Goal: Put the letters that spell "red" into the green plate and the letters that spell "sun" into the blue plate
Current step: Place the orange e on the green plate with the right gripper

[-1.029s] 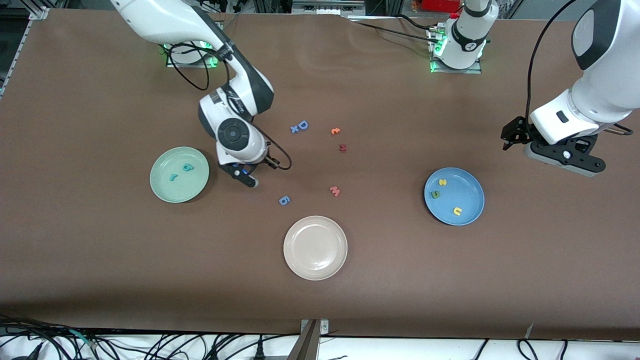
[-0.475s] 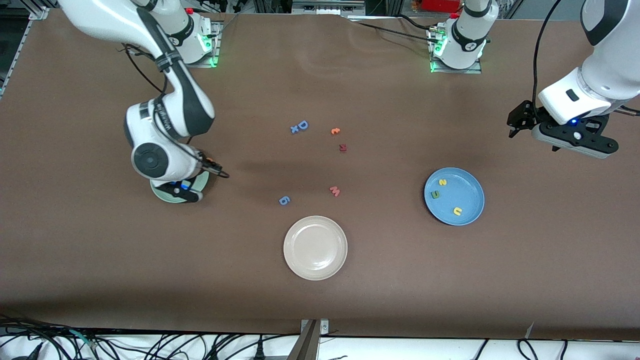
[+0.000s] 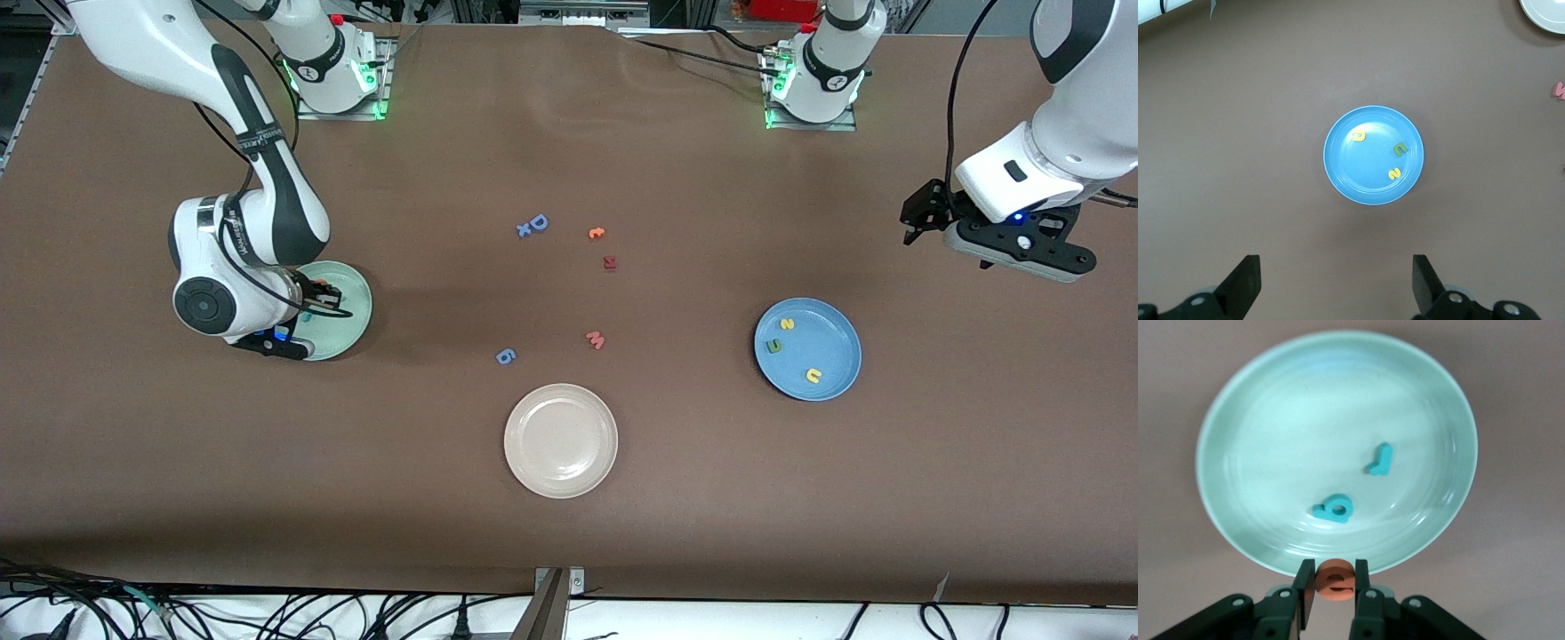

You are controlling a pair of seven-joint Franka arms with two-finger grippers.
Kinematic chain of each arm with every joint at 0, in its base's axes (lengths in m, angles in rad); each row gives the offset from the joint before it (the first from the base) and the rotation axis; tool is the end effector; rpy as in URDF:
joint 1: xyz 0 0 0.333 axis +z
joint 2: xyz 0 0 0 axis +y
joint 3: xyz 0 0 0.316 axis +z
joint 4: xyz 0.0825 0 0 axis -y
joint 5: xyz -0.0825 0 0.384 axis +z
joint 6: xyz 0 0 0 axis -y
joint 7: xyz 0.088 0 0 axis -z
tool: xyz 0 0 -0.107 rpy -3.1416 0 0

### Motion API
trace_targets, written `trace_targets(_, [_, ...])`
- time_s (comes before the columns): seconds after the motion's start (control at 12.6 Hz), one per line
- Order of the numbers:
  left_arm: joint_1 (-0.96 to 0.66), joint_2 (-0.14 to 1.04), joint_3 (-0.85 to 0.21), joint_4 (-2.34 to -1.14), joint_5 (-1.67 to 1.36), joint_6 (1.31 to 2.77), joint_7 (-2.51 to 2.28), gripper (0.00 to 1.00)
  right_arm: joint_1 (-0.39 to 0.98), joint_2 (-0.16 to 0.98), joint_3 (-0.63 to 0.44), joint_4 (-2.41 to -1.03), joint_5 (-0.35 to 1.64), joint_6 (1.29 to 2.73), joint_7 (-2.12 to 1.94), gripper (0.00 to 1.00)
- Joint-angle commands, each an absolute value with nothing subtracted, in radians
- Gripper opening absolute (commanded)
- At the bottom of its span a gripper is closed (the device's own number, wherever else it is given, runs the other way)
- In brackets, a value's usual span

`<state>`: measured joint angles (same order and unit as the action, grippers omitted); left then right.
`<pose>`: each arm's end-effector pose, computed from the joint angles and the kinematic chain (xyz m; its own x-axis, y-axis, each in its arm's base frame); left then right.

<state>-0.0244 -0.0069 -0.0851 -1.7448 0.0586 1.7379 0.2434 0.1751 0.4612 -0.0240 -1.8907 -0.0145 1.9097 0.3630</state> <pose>0.5579 -0.0561 0.5602 0.9350 -0.3543 -0.0144 -0.3546 -0.9333 -0.0565 0.5726 0.0865 0.2332 0.8929 -0.2207 -0.3925 -0.1647 -0.9713 0.1715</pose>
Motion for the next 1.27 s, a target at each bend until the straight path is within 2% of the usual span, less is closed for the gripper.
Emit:
trace_targets(0.0, [-0.031, -0.023, -0.081, -1.750, 0.037, 1.741, 0.256, 1.00, 0.179, 0.460, -0.064, -1.956, -0.012, 1.966, 0.281, 0.21])
trace_targets(0.16, [-0.031, -0.020, -0.081, -1.727, 0.026, 1.735, 0.253, 1.00, 0.179, 0.462, -0.081, -2.011, -0.012, 2.040, 0.256, 0.21])
trace_targets(0.4, [-0.023, -0.012, -0.075, -1.686, 0.000, 1.671, 0.235, 1.00, 0.164, 0.469, -0.081, -2.017, -0.012, 2.052, 0.239, 0.22])
trace_targets(0.48, [-0.025, -0.012, -0.075, -1.686, -0.002, 1.663, 0.189, 1.00, 0.164, 0.469, -0.081, -2.017, -0.012, 2.054, 0.239, 0.25])
trace_targets(0.55, [-0.025, -0.012, -0.075, -1.686, -0.002, 1.663, 0.143, 1.00, 0.164, 0.469, -0.081, -2.016, -0.012, 2.054, 0.239, 0.42])
trace_targets(0.63, [-0.026, -0.011, -0.077, -1.684, -0.002, 1.663, 0.131, 1.00, 0.164, 0.469, -0.081, -2.013, -0.012, 2.054, 0.239, 0.71])
trace_targets(0.71, [-0.025, -0.012, -0.075, -1.684, -0.002, 1.658, 0.129, 1.00, 0.164, 0.463, -0.081, -2.011, -0.011, 2.054, 0.239, 0.87])
trace_targets(0.79, [-0.025, -0.012, -0.075, -1.681, -0.003, 1.642, 0.129, 1.00, 0.164, 0.451, -0.081, -2.008, -0.011, 2.051, 0.239, 0.98])
trace_targets(1.03, [-0.018, -0.011, -0.074, -1.655, -0.003, 1.597, 0.129, 1.00, 0.164, 0.391, -0.080, -1.970, -0.012, 1.991, 0.239, 0.99])
trace_targets(1.19, [-0.009, -0.012, -0.074, -1.654, -0.035, 1.597, 0.101, 1.00, 0.164, 0.370, -0.074, -1.890, -0.012, 1.884, 0.245, 0.99])
